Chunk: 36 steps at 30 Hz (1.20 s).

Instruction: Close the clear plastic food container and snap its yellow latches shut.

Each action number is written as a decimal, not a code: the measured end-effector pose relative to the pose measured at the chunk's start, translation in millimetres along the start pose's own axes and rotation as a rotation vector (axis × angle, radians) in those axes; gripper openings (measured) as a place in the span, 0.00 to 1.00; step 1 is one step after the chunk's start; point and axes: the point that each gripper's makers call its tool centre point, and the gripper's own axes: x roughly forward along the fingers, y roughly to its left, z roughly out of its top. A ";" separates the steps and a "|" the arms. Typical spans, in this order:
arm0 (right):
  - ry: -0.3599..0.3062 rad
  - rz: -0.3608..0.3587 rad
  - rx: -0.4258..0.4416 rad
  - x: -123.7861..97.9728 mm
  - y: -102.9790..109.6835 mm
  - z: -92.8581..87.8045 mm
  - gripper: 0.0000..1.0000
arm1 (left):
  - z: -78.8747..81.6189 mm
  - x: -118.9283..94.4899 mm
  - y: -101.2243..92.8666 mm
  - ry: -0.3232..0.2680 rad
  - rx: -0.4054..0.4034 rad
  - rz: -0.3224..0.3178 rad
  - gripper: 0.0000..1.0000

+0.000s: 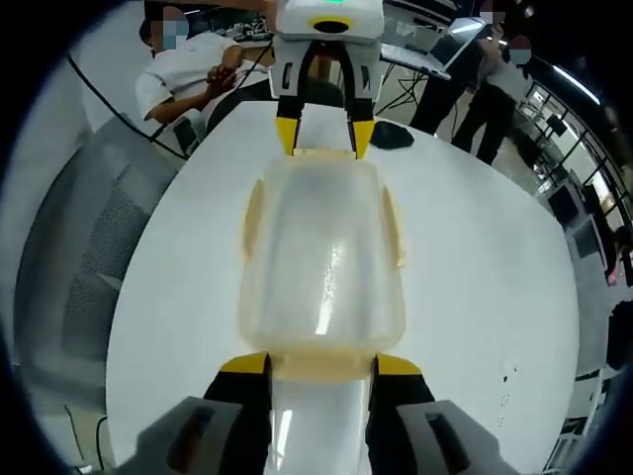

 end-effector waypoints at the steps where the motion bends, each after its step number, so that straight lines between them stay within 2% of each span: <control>1: 0.000 0.000 0.000 -1.0 0.0 -1.7 0.34 | 2.1 0.5 -0.5 -0.001 -0.001 -0.001 0.34; 5: 0.004 -0.001 -0.003 -4.5 0.2 -11.4 0.34 | 13.0 2.2 -2.1 -0.001 0.009 0.007 0.34; 12: -0.011 -0.002 -0.008 -12.9 0.3 -23.2 0.34 | 22.1 9.3 1.3 0.000 -0.004 0.001 0.34; 21: -0.004 -0.017 -0.006 -23.2 0.9 -45.1 0.34 | 47.5 18.6 1.3 0.000 0.008 0.005 0.34; 36: -0.009 -0.023 -0.009 -36.7 5.4 -74.9 0.34 | 77.2 30.8 -3.7 0.001 0.009 0.008 0.34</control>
